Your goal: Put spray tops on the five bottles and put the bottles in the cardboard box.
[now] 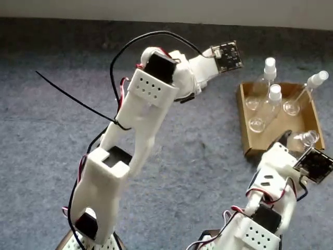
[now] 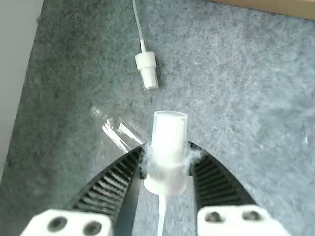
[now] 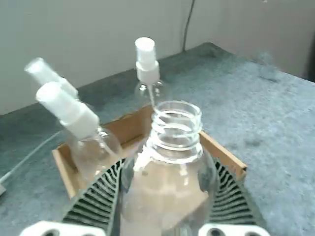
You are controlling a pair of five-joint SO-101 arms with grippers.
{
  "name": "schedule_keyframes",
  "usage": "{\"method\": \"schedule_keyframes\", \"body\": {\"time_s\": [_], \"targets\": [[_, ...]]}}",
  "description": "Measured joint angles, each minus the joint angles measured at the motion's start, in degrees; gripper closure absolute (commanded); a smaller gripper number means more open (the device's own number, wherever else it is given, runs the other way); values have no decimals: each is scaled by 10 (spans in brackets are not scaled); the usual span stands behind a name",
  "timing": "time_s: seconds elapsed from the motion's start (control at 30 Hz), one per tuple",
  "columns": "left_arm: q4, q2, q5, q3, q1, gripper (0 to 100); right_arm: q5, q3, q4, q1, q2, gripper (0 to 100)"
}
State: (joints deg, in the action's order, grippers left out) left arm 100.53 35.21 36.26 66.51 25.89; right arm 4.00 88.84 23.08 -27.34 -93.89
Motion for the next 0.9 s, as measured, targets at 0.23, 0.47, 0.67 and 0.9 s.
{"method": "schedule_keyframes", "body": {"time_s": [0.23,0.47,0.67,0.9], "targets": [[0,-154,0,-185,-45,995,0,-28,0,130,0,885],[0,-250,0,-302,-118,995,0,-28,0,317,0,886],[0,-274,0,-349,-172,995,0,-19,-1,442,-1,886],[0,-274,-55,-366,-183,995,0,52,-102,496,0,886]]}}
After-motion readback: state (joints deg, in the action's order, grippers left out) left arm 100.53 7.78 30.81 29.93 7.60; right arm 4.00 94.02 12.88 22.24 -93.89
